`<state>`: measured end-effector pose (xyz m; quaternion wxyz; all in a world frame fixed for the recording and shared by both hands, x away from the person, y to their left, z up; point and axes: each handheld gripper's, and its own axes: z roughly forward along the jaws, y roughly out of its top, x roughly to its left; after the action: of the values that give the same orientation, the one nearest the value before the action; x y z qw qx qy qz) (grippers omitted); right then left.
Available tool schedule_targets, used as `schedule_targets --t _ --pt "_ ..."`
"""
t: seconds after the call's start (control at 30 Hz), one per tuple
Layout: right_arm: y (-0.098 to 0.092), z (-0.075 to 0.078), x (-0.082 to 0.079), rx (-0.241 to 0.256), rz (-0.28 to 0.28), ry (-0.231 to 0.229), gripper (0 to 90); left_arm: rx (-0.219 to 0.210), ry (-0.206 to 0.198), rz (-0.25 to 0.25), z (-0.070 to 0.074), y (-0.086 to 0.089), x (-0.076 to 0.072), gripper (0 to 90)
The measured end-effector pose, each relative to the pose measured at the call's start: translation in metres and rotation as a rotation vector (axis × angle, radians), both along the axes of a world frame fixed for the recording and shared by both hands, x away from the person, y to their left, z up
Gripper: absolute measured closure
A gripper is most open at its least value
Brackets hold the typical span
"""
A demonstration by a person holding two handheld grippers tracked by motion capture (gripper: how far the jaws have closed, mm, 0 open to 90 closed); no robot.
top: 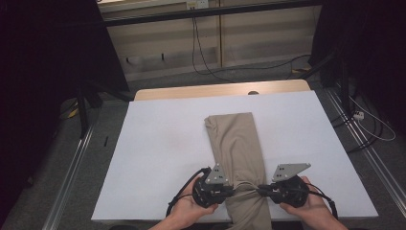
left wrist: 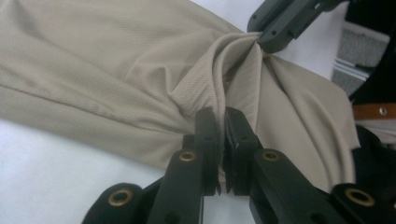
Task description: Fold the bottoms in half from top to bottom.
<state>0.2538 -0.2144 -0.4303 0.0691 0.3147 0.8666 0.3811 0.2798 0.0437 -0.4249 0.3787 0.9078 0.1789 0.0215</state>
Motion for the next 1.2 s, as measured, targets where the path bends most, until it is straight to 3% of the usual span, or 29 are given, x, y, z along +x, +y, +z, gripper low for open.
schedule_targets --t 0.07,0.13,0.23,0.3,0.37,0.4,0.43,0.5,0.53,0.67,0.7,0.73,0.77,0.83,0.9,0.97,1.03,1.1,1.2 --pt "0.001 -0.001 -0.007 -0.012 0.008 0.0 82.0 0.0 -0.015 -0.009 -0.003 -0.001 -0.007 84.0" --pt "0.001 -0.003 -0.012 -0.016 0.014 -0.005 78.7 -0.003 0.021 -0.032 -0.005 0.0 -0.01 76.5" --pt "0.004 -0.003 -0.015 -0.006 0.027 0.021 72.9 -0.004 0.03 -0.06 -0.003 0.003 -0.011 75.3" --pt "0.003 -0.001 -0.014 0.025 0.042 0.035 65.9 0.017 0.048 -0.084 0.0 0.006 -0.01 74.4" --pt "0.002 0.002 -0.012 0.038 0.025 0.016 59.2 -0.011 0.087 -0.098 0.004 0.01 -0.009 73.9" --pt "0.0 0.004 -0.01 0.064 0.018 0.014 53.8 -0.031 0.109 -0.075 0.005 0.011 -0.009 71.1" --pt "-0.003 0.005 -0.006 0.085 0.0 0.012 50.3 -0.049 0.105 -0.061 0.005 0.013 -0.007 65.1" --pt "-0.006 0.008 0.001 0.088 -0.03 -0.005 44.1 -0.038 0.052 -0.023 0.006 0.016 0.001 49.6" --pt "-0.008 0.009 0.005 0.096 -0.044 -0.008 42.5 -0.053 0.038 -0.014 0.008 0.018 0.006 49.5" --pt "-0.015 0.012 0.031 0.109 -0.092 -0.006 34.8 -0.078 -0.066 0.077 0.017 0.024 0.042 35.6" --pt "-0.016 0.013 0.039 0.111 -0.109 -0.006 34.8 -0.086 -0.068 0.116 0.018 0.026 0.053 31.5" --pt "-0.016 0.013 0.039 0.111 -0.109 -0.006 34.8 -0.086 -0.068 0.116 0.018 0.026 0.053 23.6" --pt "-0.019 0.017 0.055 0.105 -0.127 -0.033 34.8 -0.089 -0.049 0.184 0.018 0.027 0.076 20.6" --pt "-0.022 0.021 0.074 0.103 -0.151 -0.046 35.1 -0.09 -0.091 0.236 0.017 0.026 0.099 22.5" --pt "-0.023 0.024 0.095 0.109 -0.18 -0.063 37.7 -0.084 -0.063 0.292 0.015 0.024 0.123 19.7" --pt "-0.024 0.025 0.117 0.103 -0.215 -0.071 37.7 -0.071 -0.118 0.331 0.014 0.023 0.141 23.4" --pt "-0.026 0.026 0.138 0.116 -0.254 -0.086 37.8 -0.086 -0.098 0.35 0.01 0.022 0.161 20.7" --pt "-0.026 0.027 0.16 0.089 -0.282 -0.11 38.1 -0.107 -0.096 0.366 0.005 0.021 0.179 19.6" --pt "-0.027 0.025 0.193 0.071 -0.318 -0.095 39.5 -0.142 -0.085 0.441 -0.004 0.023 0.203 19.6"
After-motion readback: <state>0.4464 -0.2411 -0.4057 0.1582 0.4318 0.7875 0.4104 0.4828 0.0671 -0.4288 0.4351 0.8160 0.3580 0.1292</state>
